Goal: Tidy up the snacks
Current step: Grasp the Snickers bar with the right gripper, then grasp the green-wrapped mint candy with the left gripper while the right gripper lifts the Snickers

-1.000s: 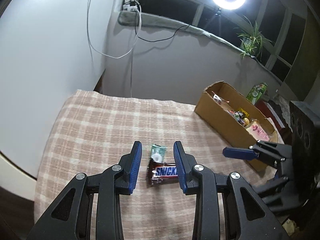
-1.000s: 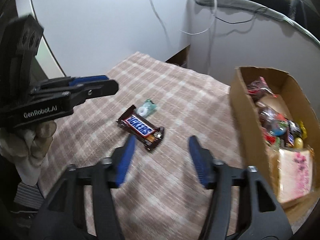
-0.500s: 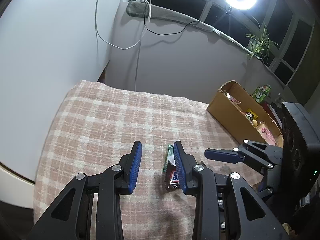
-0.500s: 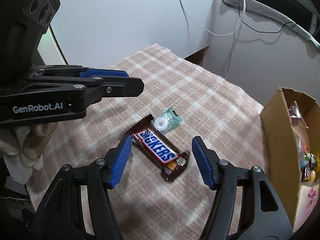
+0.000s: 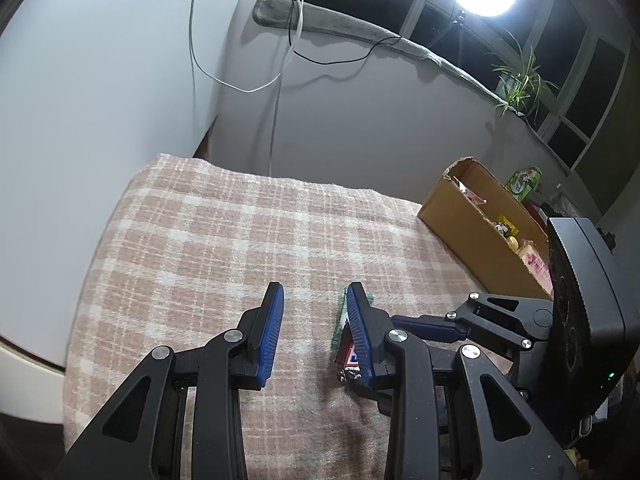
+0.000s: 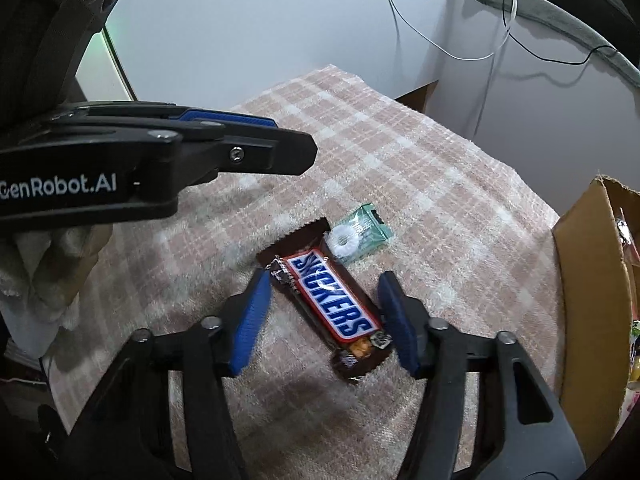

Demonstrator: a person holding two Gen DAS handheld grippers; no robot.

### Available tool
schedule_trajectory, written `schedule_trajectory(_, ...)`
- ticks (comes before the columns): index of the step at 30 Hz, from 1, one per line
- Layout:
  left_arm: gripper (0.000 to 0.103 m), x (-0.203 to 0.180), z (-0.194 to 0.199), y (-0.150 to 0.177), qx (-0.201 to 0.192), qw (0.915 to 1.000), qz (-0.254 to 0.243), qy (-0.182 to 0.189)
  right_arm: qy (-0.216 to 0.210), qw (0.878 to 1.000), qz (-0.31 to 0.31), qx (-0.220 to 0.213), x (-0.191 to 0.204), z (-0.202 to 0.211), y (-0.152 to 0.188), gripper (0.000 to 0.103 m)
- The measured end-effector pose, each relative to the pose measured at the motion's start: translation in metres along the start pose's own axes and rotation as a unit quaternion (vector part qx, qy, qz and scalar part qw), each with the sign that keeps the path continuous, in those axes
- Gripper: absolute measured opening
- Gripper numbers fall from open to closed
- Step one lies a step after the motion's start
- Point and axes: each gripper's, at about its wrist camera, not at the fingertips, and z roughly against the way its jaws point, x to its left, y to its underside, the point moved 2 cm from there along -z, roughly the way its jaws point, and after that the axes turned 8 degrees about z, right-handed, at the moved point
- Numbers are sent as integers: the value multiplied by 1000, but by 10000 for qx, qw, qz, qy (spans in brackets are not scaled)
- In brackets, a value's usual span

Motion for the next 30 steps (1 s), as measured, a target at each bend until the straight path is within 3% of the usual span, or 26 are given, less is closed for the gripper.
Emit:
schedule_trajectory(4,31,-2,-4,2,49,10000,-46,19,153,9998,89,75,2,0,3,42)
schedule_trajectory(11,31,-7,-10,3,146,9998,-110,41,98,9999,-18,84,-2,11,15,31)
schedule_trajectory(20,31,-31,-27,18,442,9976,-521,133,490,9977,-441,148,-26,27,36,30)
schedule_trajectory(30,31,-53,-48,31,611,9849,-1542,-501,627,9945,-826,154,-48,32,45,30)
